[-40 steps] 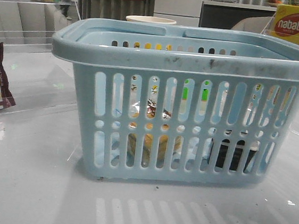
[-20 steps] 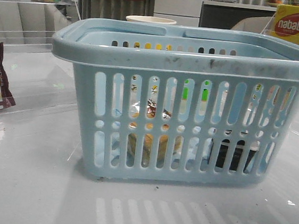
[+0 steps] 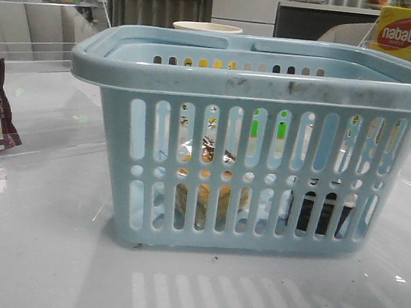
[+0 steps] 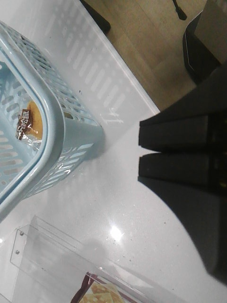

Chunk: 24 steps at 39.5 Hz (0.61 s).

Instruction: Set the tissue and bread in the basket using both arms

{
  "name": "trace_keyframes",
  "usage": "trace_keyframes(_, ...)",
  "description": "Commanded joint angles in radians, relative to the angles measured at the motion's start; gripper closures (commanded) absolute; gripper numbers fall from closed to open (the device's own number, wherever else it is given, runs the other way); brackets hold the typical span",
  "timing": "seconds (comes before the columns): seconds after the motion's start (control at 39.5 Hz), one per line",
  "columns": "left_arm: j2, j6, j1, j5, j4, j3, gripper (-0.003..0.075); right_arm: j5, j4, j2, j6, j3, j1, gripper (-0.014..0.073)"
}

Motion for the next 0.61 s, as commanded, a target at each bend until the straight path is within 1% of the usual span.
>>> trace_keyframes(0.0,-0.021,-0.003,0.035,-0.054,0.040,-0.026,0.0629,-0.057,-0.005,-0.004,-0.001,-0.025,-0.004,0.0536)
trace_keyframes(0.08,-0.039,0.001,0.115,-0.062,0.032,-0.020,0.0629,-0.056,-0.005,-0.004,-0.001,-0.025,-0.004,0.0536)
trace_keyframes(0.13,-0.060,0.021,0.172,-0.097,0.008,-0.005,0.0628,-0.056,-0.005,-0.004,-0.001,-0.025,-0.004,0.0536)
trace_keyframes(0.2,-0.102,0.144,0.251,-0.170,-0.067,0.035,0.0628,-0.056,-0.005,-0.004,-0.001,-0.025,-0.004,0.0536)
trace_keyframes(0.23,-0.129,0.220,0.281,-0.201,-0.103,0.056,0.0629,-0.056,-0.005,-0.004,-0.001,-0.025,-0.004,0.0536)
trace_keyframes(0.28,-0.164,0.268,0.333,-0.247,-0.138,0.098,0.0629,-0.056,-0.005,-0.004,-0.001,-0.025,-0.004,0.0536)
trace_keyframes(0.43,-0.287,0.262,0.493,-0.384,-0.149,0.232,0.0629,-0.056,-0.005,-0.004,-0.001,-0.025,-0.004,0.0536)
trace_keyframes(0.58,-0.420,0.261,0.646,-0.525,-0.149,0.402,0.0629,-0.056,-0.005,-0.004,-0.001,-0.025,-0.004,0.0536)
